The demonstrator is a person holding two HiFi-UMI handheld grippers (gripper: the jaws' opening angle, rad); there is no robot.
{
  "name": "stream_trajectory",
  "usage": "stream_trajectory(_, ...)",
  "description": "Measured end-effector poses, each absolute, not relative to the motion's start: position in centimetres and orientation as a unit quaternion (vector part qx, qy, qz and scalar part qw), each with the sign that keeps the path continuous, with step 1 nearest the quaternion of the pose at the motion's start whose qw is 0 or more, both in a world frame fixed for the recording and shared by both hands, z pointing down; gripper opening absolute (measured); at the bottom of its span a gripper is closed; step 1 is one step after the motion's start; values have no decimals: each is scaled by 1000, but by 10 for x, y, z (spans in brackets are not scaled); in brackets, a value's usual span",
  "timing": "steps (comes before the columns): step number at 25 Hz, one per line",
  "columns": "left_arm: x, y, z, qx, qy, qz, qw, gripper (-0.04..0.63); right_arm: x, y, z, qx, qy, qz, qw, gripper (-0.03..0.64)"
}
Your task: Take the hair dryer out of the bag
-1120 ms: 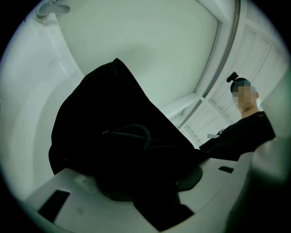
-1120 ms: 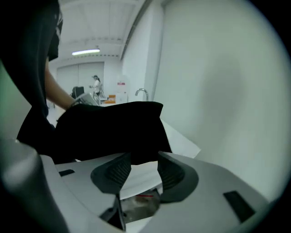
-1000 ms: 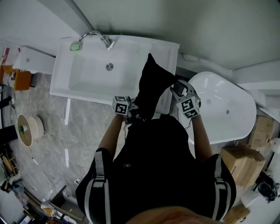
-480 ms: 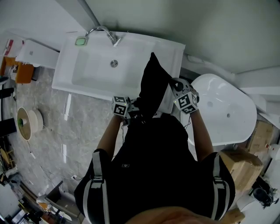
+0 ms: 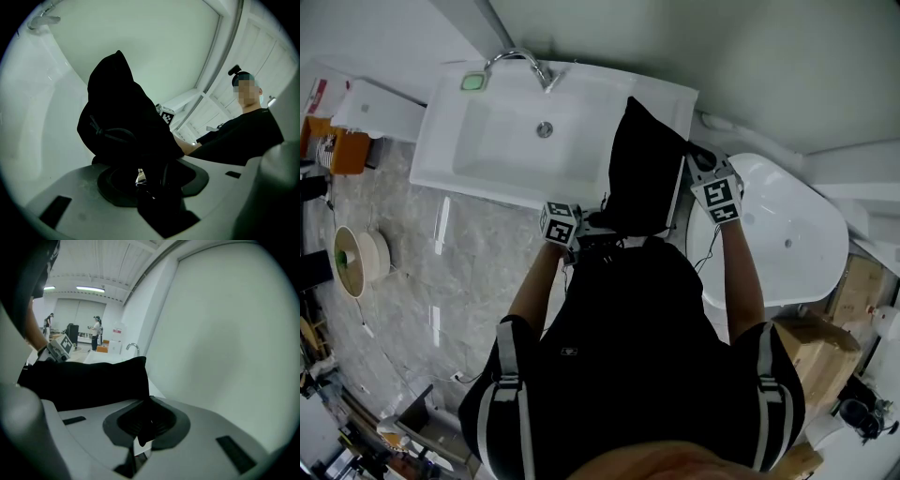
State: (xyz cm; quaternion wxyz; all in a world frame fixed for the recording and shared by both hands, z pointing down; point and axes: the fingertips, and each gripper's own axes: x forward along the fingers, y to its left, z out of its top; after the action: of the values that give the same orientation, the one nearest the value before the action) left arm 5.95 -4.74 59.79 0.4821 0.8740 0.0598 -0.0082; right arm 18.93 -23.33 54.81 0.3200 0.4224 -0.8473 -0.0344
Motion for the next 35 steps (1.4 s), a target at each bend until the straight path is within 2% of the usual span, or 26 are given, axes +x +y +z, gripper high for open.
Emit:
stream_trajectory(9, 59, -47, 599, 878, 65, -2, 474, 187, 192, -258, 517, 452, -844, -26, 287, 66)
stream_trajectory(35, 51, -33, 592, 881, 99, -2, 463, 187, 220, -309, 435, 553, -793, -51, 252, 66)
